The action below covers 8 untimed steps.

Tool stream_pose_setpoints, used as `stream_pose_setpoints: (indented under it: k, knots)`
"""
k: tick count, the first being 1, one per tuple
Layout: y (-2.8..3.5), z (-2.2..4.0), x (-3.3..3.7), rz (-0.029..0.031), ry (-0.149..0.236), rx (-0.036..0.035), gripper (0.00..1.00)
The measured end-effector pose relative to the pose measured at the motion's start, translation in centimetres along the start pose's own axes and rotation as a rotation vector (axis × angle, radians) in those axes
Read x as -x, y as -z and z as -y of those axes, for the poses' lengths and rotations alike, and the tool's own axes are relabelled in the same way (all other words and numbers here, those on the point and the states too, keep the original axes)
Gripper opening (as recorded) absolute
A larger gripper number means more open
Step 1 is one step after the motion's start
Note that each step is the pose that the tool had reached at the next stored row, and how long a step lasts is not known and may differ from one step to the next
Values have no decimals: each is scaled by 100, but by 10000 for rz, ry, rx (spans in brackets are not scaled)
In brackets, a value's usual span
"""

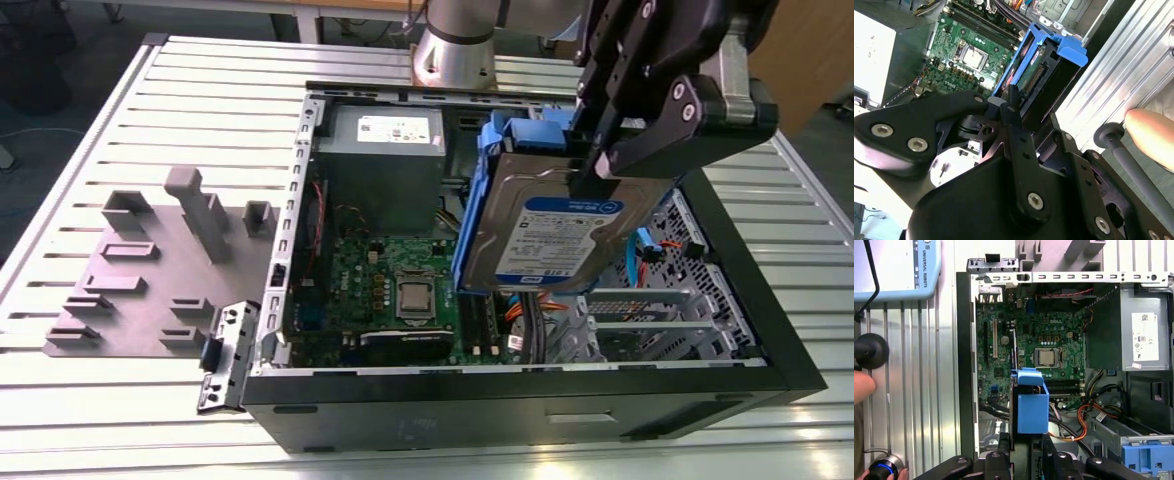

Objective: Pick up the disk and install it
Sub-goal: 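Pick up the disk, then insert the disk into the insertion slot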

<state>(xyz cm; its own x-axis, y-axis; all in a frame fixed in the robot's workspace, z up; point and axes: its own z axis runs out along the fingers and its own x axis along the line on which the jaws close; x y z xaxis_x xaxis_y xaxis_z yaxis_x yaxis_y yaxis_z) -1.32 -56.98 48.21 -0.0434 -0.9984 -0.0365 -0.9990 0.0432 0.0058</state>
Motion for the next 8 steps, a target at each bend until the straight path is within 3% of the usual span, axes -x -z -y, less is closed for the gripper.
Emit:
stream_pose_setpoints:
  k: [8]
  knots:
    - [-2,94,4,-1,0,0,35]
